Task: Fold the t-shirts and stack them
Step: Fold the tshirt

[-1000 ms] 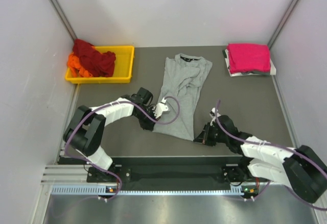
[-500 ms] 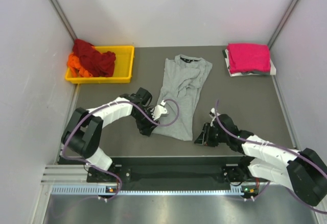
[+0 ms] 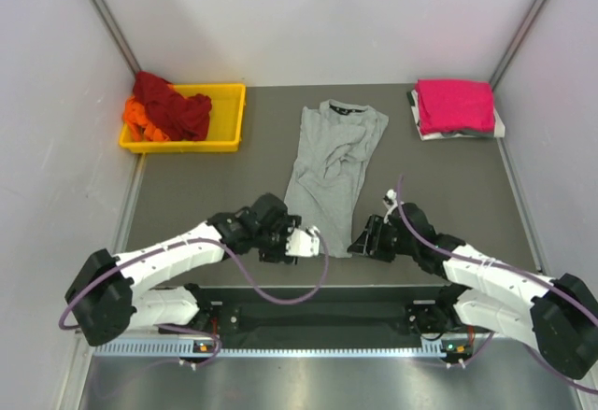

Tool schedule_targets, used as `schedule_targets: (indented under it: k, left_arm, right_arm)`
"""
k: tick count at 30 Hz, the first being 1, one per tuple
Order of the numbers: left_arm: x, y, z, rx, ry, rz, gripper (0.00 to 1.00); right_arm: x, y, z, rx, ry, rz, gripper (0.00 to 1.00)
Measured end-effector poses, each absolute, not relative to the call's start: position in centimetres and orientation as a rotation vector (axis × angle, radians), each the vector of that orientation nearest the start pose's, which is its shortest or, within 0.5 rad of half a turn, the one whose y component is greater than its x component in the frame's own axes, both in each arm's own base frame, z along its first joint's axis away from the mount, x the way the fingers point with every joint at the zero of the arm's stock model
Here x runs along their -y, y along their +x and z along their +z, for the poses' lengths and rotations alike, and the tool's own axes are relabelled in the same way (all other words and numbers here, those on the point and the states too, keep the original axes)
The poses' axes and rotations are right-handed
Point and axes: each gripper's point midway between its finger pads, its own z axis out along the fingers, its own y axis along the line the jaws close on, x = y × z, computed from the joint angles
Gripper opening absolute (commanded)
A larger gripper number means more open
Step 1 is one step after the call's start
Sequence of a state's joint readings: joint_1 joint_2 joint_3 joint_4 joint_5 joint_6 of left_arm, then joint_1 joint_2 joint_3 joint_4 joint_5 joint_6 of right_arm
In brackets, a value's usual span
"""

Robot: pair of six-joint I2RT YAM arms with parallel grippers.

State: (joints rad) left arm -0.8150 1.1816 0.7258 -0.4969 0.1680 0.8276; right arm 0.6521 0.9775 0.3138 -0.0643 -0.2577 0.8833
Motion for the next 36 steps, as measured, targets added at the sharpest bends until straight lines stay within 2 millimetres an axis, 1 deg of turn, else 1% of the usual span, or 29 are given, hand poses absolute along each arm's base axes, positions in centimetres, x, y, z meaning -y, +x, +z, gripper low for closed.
schedule_targets:
  k: [1,3,4,6,8,11,13,15,16,18,19,21,23,25,26,28,30,32,36]
  left_arm:
    - [21.1,19.2,7.3,-1.63,1.933,-0.199,0.71]
    - [20.7,18.5,5.5,-1.575,2.006,-0.162,0.71]
    - [20.3,18.3,4.7,-1.561,2.034,-0.142,0.71]
    - [19.7,18.4,3.7,-1.533,2.059,-0.103,0.7]
    - [19.5,18.6,3.1,-1.506,2.069,-0.07,0.69]
    - [19.9,19.6,3.1,-1.451,2.045,-0.029,0.64]
    - [20.3,20.2,3.2,-1.424,2.024,-0.005,0.57]
    - [20.5,20.7,3.0,-1.411,2.008,0.017,0.46]
    - [20.5,20.8,2.9,-1.409,2.003,0.021,0.31]
    - [20.4,20.9,2.5,-1.413,1.993,0.031,0.18]
    - [20.3,20.9,2.3,-1.412,1.993,0.035,0.01]
    - [20.0,20.8,1.9,-1.42,1.994,0.045,0.0]
    - [20.0,20.9,2.0,-1.424,1.982,0.049,0.0]
    - [19.9,20.9,2.4,-1.433,1.959,0.049,0.0]
    - [19.9,20.8,2.6,-1.433,1.946,0.047,0.0]
    - [19.9,20.7,3.5,-1.43,1.907,0.034,0.0]
    - [20.2,20.7,4.5,-1.421,1.863,0.017,0.0]
    - [20.4,20.6,5.0,-1.419,1.835,-0.003,0.0]
    - [20.5,20.3,4.7,-1.438,1.826,-0.028,0.0]
  right_arm:
    - [-21.9,16.1,5.3,-2.514,0.14,1.021,0.51]
    - [-22.1,16.3,5.5,-2.496,0.121,1.028,0.52]
    - [-22.2,16.3,5.7,-2.486,0.102,1.03,0.52]
    - [-22.1,16.3,6.2,-2.454,0.047,1.03,0.53]
    - [-22.1,16.5,7.3,-2.393,-0.019,1.034,0.55]
    - [-21.9,17.2,10.2,-2.223,-0.15,1.027,0.56]
    - [-21.6,17.6,12.4,-2.091,-0.244,1.006,0.55]
    - [-21.2,18.0,14.2,-1.971,-0.332,0.964,0.55]
    - [-20.9,18.2,15.0,-1.911,-0.39,0.925,0.54]
    - [-20.4,18.6,16.1,-1.804,-0.517,0.83,0.55]
    - [-20.2,18.9,16.5,-1.755,-0.593,0.772,0.55]
    - [-20.3,19.0,16.7,-1.68,-0.749,0.678,0.56]
    - [-21.0,18.6,15.9,-1.631,-0.93,0.6,0.59]
    - [-22.0,17.6,14.4,-1.591,-1.114,0.55,0.61]
    - [-22.6,16.8,13.0,-1.568,-1.234,0.524,0.61]
    - [-23.3,15.6,10.8,-1.537,-1.409,0.483,0.61]
    - [-23.6,15.0,9.1,-1.511,-1.525,0.442,0.63]
    - [-23.5,15.0,7.9,-1.485,-1.583,0.395,0.63]
    - [-23.3,15.6,5.5,-1.476,-1.672,0.309,0.61]
